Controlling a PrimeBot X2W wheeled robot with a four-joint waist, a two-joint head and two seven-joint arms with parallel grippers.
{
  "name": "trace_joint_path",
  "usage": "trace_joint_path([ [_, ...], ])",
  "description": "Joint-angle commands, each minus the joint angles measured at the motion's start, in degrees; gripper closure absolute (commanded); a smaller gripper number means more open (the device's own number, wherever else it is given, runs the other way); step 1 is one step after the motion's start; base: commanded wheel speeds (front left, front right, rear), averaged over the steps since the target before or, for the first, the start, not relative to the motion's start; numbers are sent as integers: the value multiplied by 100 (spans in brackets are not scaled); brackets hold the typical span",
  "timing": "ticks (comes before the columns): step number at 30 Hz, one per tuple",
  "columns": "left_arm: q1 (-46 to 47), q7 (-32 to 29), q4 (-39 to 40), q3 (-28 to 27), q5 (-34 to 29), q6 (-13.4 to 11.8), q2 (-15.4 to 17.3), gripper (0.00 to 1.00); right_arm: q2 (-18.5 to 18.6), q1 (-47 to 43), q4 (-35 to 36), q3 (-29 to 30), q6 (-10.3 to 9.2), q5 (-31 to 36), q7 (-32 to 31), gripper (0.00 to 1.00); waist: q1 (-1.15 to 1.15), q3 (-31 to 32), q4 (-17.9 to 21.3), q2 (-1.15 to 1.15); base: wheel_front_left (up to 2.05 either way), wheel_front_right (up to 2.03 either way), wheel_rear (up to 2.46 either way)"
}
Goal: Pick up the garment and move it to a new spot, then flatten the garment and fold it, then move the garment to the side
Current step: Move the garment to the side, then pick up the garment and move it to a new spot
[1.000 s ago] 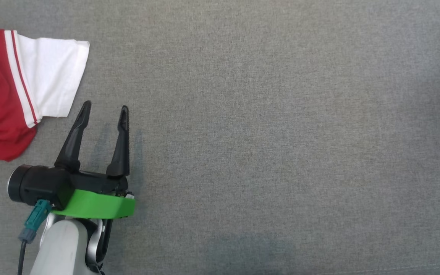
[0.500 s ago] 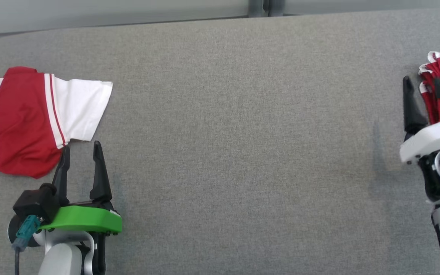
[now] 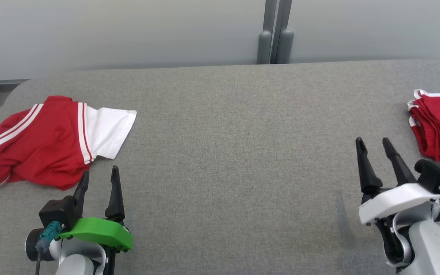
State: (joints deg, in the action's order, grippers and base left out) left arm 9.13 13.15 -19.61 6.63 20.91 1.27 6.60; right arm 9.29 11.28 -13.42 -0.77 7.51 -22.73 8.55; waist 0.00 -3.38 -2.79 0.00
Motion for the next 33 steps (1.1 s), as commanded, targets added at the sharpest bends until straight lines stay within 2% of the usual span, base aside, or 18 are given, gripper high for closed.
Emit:
trace_joint_path([
  [1,-17,61,-87,-2,-55,16,38,0,-92,-214,5,-39,-4,76,86,0,0,262,-67,0,0,0,0],
  [7,-159,148,-213,-55,-89,0,115,0,-312,-532,-116,9,-4,211,138,0,0,422,-60,0,0,0,0],
  [16,-351,184,-166,-16,-51,230,249,0,-529,-659,-332,127,-2,696,136,0,0,463,-73,0,0,0,0],
  [33,-373,202,-95,27,-35,272,212,0,-623,-716,-299,189,-2,822,76,0,0,410,-131,0,0,0,0],
])
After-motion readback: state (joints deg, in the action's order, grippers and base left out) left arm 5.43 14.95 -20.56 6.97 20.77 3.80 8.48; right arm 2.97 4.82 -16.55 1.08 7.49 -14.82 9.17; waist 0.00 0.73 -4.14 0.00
